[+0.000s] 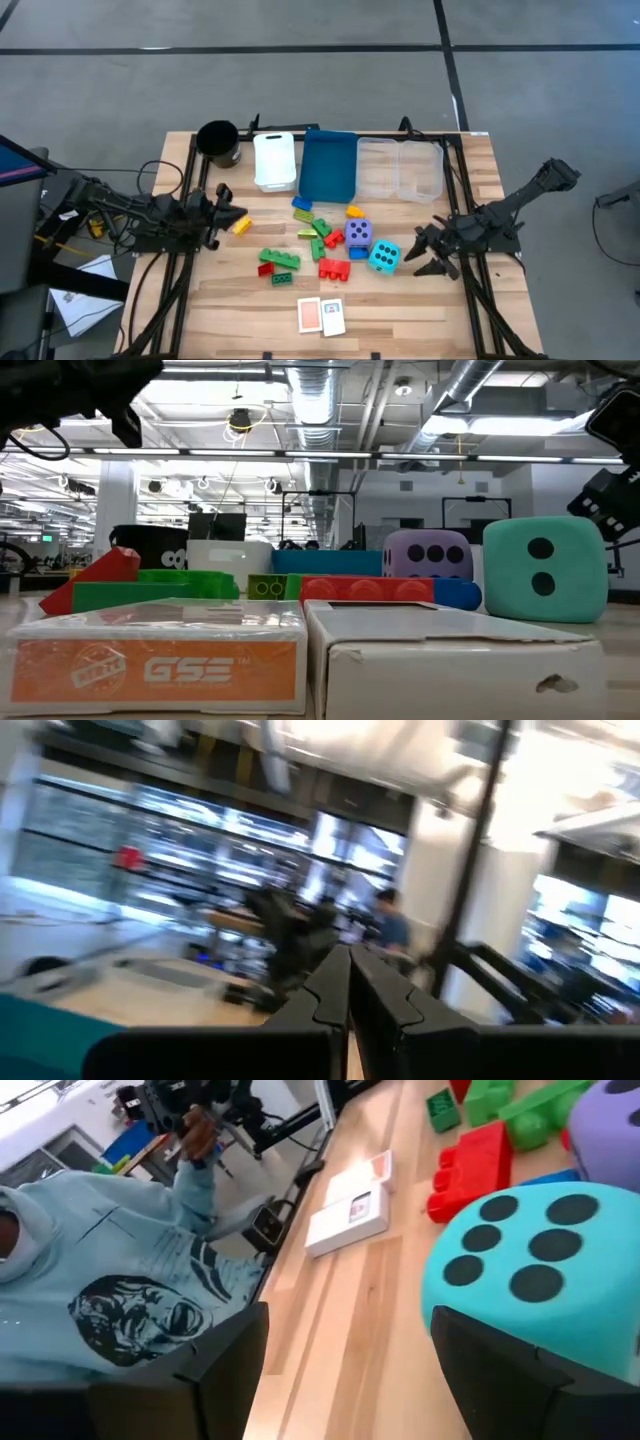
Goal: Pick & Place Toys
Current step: Put the blue dice into the blue bin
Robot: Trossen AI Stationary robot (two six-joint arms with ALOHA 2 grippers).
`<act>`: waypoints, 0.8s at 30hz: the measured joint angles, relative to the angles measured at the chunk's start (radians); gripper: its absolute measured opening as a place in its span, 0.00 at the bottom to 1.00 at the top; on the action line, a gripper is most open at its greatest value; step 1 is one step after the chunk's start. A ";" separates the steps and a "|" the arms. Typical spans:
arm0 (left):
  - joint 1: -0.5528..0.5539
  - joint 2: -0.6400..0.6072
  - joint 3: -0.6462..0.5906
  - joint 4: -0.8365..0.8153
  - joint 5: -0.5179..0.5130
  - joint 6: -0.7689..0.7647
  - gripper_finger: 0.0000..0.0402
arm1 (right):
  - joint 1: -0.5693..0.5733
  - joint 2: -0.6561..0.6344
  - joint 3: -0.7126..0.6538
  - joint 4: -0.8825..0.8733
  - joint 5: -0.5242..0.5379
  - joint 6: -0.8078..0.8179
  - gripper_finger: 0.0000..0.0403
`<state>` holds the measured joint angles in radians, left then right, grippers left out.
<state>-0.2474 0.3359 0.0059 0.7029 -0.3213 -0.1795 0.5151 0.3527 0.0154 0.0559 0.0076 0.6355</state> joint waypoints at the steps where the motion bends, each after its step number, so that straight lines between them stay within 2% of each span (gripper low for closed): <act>1: 0.000 0.000 0.000 0.008 -0.042 0.000 0.00 | -0.007 0.000 0.000 0.000 -0.002 0.001 0.68; 3: 0.000 0.000 0.000 0.014 -0.124 0.011 0.00 | -0.017 0.000 0.000 -0.002 -0.003 -0.017 0.68; 6: 0.000 0.000 0.000 0.022 -0.232 0.095 0.00 | -0.028 0.000 0.000 -0.034 -0.004 -0.209 0.68; 9: 0.000 0.000 0.000 0.021 -0.294 0.162 0.00 | -0.034 0.000 0.000 -0.037 -0.005 -0.318 0.68; 14: 0.000 0.000 0.000 0.021 -0.304 0.180 0.00 | -0.034 0.000 0.000 -0.019 -0.005 -0.337 0.68; 19: 0.000 0.000 0.000 0.021 -0.304 0.182 0.00 | -0.034 0.000 0.000 0.132 0.019 -0.316 0.68; 24: 0.000 0.000 0.000 0.020 -0.304 0.183 0.00 | -0.033 0.000 0.000 0.311 0.019 -0.387 0.68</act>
<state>-0.2470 0.3359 0.0059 0.7226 -0.6254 0.0032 0.4816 0.3523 0.0154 0.3666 0.0267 0.2488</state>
